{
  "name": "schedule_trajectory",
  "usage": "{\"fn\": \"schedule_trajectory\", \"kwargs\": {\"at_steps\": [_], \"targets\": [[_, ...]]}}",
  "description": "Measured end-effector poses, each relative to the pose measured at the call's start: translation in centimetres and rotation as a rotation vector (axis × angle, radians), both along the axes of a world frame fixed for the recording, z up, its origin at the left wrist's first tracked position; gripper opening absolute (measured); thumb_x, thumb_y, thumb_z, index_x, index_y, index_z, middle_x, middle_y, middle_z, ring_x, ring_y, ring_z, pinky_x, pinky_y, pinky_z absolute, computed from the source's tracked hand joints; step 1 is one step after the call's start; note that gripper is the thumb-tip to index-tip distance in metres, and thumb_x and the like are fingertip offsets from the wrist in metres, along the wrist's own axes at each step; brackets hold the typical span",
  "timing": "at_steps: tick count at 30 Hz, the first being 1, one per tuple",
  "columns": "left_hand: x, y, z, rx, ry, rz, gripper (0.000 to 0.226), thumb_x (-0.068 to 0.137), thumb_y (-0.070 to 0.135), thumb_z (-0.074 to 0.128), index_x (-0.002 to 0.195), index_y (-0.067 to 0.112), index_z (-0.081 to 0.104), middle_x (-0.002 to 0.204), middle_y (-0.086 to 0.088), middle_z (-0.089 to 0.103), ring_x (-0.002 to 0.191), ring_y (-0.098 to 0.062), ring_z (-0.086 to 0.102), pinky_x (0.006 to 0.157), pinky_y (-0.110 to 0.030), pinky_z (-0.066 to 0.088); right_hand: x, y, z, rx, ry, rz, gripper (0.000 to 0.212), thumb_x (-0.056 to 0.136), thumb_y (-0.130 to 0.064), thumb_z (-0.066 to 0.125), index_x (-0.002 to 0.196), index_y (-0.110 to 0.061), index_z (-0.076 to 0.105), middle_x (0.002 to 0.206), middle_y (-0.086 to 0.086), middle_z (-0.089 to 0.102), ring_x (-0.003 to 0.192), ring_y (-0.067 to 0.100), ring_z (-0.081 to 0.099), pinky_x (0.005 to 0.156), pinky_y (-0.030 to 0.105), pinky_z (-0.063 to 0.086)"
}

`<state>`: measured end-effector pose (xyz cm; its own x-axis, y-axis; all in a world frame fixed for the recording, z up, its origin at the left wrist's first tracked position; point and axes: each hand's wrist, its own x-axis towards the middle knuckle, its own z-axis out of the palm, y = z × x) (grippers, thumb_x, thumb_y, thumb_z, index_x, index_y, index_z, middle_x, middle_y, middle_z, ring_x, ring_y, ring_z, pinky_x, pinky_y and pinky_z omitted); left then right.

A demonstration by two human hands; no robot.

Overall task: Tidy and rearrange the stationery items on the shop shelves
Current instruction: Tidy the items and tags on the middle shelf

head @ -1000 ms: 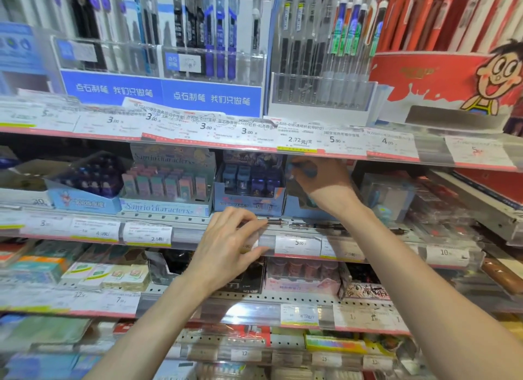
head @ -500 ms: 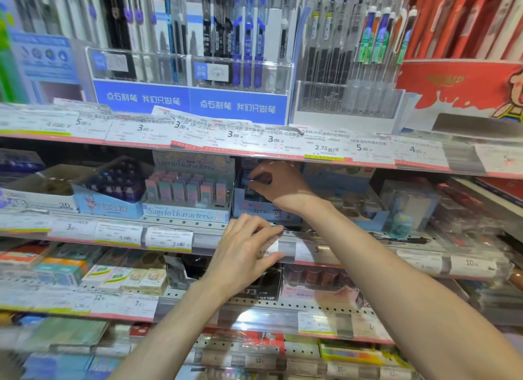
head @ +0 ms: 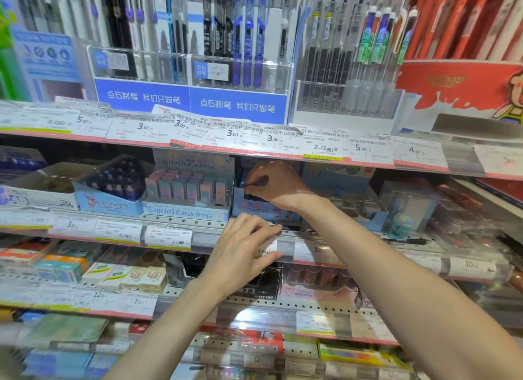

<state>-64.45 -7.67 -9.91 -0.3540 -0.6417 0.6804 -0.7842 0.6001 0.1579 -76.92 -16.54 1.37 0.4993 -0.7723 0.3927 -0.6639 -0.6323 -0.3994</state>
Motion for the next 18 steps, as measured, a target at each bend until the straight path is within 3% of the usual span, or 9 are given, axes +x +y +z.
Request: {"fn": "schedule_trajectory", "kwargs": {"at_steps": [9, 12, 16, 18], "targets": [[0.0, 0.1, 0.0, 0.0, 0.001, 0.003, 0.052, 0.085, 0.047, 0.07, 0.129, 0.022, 0.062, 0.108, 0.009, 0.058, 0.102, -0.016, 0.051, 0.088, -0.035, 0.045, -0.5, 0.3, 0.0, 0.011, 0.005, 0.063, 0.016, 0.089, -0.024, 0.071, 0.099, -0.016, 0.08, 0.105, -0.004, 0.07, 0.098, 0.014, 0.063, 0.093, 0.038, 0.05], [0.0, 0.0, 0.1, -0.008, 0.0, 0.01, 0.051, 0.084, 0.047, 0.071, 0.128, 0.023, 0.063, 0.107, 0.01, 0.058, 0.101, -0.015, 0.051, 0.087, -0.035, 0.045, -1.4, 0.9, -0.2, 0.028, -0.081, -0.016, 0.02, 0.091, -0.027, 0.069, 0.107, -0.02, 0.077, 0.11, -0.005, 0.071, 0.099, 0.012, 0.064, 0.094, 0.034, 0.052], [-0.1, -0.1, -0.2, -0.027, 0.003, 0.018, 0.048, 0.083, 0.047, 0.072, 0.124, 0.023, 0.064, 0.106, 0.01, 0.058, 0.101, -0.015, 0.052, 0.087, -0.035, 0.046, -4.2, 1.8, -0.3, 0.002, -0.178, -0.151, 0.02, 0.095, -0.025, 0.063, 0.113, -0.023, 0.073, 0.11, -0.008, 0.071, 0.095, 0.009, 0.064, 0.085, 0.018, 0.045], [-0.3, -0.1, -0.2, -0.037, 0.011, 0.023, 0.047, 0.083, 0.047, 0.073, 0.122, 0.022, 0.065, 0.106, 0.01, 0.058, 0.1, -0.015, 0.052, 0.087, -0.035, 0.046, -6.7, 1.8, -0.4, -0.045, -0.132, -0.237, 0.021, 0.096, -0.024, 0.06, 0.113, -0.023, 0.073, 0.114, -0.003, 0.072, 0.102, 0.017, 0.066, 0.087, 0.023, 0.048]]}}
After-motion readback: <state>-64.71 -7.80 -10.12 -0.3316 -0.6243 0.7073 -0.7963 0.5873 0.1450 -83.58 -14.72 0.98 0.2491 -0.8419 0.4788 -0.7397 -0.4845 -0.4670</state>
